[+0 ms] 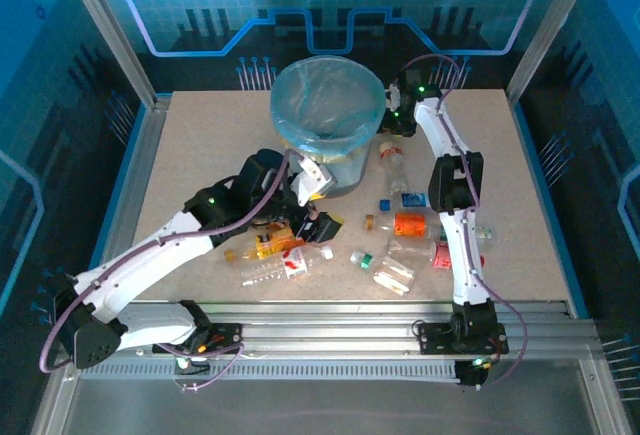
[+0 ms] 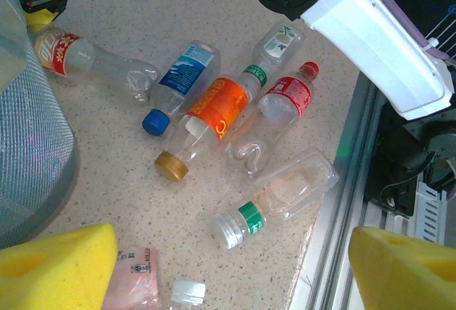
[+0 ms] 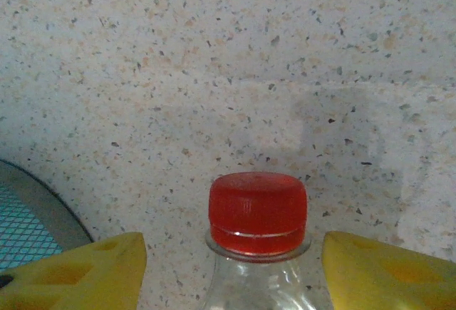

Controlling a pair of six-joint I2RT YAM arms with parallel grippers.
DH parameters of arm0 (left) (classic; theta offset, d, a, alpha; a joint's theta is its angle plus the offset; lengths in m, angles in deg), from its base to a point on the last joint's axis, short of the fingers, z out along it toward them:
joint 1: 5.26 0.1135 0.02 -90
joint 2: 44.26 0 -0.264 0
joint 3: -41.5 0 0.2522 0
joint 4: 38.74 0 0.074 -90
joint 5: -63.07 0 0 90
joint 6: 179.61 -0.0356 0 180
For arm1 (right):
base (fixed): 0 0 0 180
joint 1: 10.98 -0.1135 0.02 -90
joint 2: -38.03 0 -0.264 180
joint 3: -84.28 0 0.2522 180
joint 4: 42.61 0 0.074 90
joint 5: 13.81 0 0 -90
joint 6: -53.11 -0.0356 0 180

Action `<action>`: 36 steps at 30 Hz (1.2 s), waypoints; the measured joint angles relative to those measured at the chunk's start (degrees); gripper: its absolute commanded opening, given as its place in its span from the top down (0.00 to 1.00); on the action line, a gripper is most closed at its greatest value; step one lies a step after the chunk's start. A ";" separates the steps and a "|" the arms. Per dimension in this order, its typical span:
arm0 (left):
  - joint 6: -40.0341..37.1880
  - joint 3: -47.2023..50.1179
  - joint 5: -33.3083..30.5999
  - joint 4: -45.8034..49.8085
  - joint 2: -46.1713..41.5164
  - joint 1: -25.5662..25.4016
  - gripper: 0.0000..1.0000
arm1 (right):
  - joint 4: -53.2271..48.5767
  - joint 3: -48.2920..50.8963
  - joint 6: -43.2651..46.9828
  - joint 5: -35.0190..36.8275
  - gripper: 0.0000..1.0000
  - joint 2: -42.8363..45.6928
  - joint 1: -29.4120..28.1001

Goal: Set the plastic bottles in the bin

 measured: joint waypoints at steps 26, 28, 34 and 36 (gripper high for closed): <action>-2.51 -2.16 -4.22 2.56 2.91 -3.54 0.14 | 2.05 -3.80 3.06 -1.14 0.78 -2.69 1.01; -2.47 -2.25 -4.44 2.54 2.80 -3.76 0.14 | 1.84 -3.80 3.26 -1.11 0.80 -2.21 1.29; -1.31 -2.25 -5.77 1.46 -0.26 -4.07 0.14 | 1.29 -1.73 4.15 -0.98 0.82 4.98 2.40; -0.68 -2.25 -6.34 0.61 -1.62 -4.09 0.14 | 1.42 -0.94 4.37 -0.61 0.83 8.76 2.56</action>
